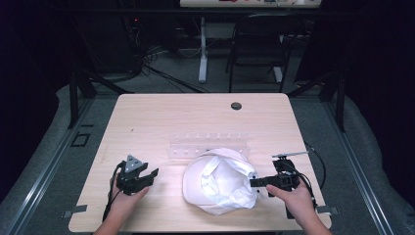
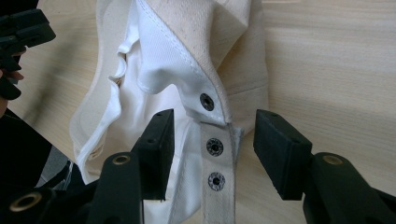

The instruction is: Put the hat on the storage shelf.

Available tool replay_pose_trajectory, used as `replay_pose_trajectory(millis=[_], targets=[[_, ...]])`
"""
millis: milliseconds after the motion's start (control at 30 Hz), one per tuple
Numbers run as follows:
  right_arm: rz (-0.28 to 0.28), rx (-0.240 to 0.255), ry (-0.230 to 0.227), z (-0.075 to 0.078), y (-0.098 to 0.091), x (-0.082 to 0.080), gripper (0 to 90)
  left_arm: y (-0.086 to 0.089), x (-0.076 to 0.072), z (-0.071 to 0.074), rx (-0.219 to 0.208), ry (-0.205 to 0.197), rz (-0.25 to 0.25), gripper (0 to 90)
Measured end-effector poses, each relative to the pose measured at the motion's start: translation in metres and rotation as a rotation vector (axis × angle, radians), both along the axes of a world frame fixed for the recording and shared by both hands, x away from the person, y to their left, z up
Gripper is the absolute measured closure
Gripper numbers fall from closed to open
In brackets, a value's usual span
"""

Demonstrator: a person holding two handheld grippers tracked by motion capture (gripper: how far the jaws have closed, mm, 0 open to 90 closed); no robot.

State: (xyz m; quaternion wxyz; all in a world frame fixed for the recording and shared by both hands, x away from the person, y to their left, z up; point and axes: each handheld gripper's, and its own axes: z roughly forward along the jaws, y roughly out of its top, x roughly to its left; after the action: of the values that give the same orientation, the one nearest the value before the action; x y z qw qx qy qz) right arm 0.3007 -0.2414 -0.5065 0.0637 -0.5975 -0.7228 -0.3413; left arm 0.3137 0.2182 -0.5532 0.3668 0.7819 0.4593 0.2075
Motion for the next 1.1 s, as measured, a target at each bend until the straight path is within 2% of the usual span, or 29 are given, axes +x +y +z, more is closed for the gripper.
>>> replay_pose_trajectory(millis=[67,100,167,267,333,433,467,733,967,1000,1100], targets=[[-0.014,0.005,0.003,-0.005,0.004,0.001,48.1,0.0,0.0,0.0,0.0,0.0,0.0,50.5],[0.007,-0.001,0.021,-0.008,0.005,0.002,47.9,0.0,0.0,0.0,0.001,0.001,0.0,50.5],[0.005,0.005,0.021,-0.01,0.007,0.003,47.9,0.0,0.0,0.0,0.0,0.002,0.001,50.5],[0.028,0.022,0.049,-0.015,0.012,0.004,47.9,0.0,0.0,0.0,0.0,0.002,0.0,50.4],[0.033,0.029,0.045,-0.015,0.013,0.004,47.7,0.0,0.0,0.0,0.0,0.001,0.001,50.4],[0.038,0.038,0.045,-0.011,0.015,0.005,47.8,0.001,0.0,0.0,-0.003,0.0,0.005,50.4],[0.021,0.046,0.042,-0.009,0.016,0.004,47.7,0.001,0.0,0.0,-0.002,0.0,0.004,50.4],[0.05,0.07,0.038,0.007,0.015,0.007,50.6,0.001,0.0,0.001,0.005,-0.003,-0.001,50.4],[0.038,0.092,0.064,0.021,0.019,0.011,60.0,0.001,0.0,0.001,0.004,-0.003,0.001,50.4],[0.059,0.087,0.072,0.023,0.019,0.012,62.1,0.001,0.0,0.001,0.003,-0.004,0.002,50.4],[0.061,0.085,0.075,0.027,0.02,0.014,67.3,0.001,0.0,0.001,0.004,-0.005,0.002,50.4]])
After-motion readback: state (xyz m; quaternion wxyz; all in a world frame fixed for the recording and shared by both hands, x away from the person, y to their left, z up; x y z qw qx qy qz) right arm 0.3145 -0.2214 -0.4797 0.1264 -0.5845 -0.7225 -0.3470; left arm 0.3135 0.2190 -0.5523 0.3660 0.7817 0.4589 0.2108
